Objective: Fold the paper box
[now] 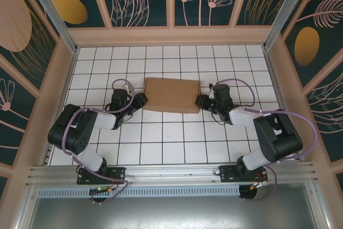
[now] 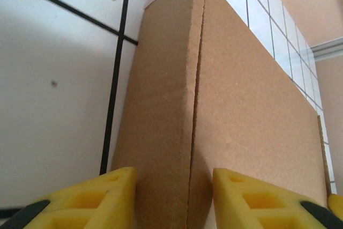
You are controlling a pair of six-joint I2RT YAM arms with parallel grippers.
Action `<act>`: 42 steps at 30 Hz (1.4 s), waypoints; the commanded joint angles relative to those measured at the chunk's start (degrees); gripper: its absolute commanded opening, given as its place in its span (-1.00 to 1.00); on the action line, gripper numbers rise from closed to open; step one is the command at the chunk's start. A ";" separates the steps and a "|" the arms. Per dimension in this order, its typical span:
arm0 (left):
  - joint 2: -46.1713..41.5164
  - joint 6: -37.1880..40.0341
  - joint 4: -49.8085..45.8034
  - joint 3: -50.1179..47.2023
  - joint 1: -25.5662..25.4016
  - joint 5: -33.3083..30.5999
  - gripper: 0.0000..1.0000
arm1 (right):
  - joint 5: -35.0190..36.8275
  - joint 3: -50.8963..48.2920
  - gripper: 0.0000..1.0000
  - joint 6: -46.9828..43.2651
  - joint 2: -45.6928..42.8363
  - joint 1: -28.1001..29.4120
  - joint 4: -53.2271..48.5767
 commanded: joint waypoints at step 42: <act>-32.45 40.35 1.43 -9.16 6.94 -33.76 0.98 | 30.65 -19.20 0.98 -31.95 -30.21 -3.68 31.55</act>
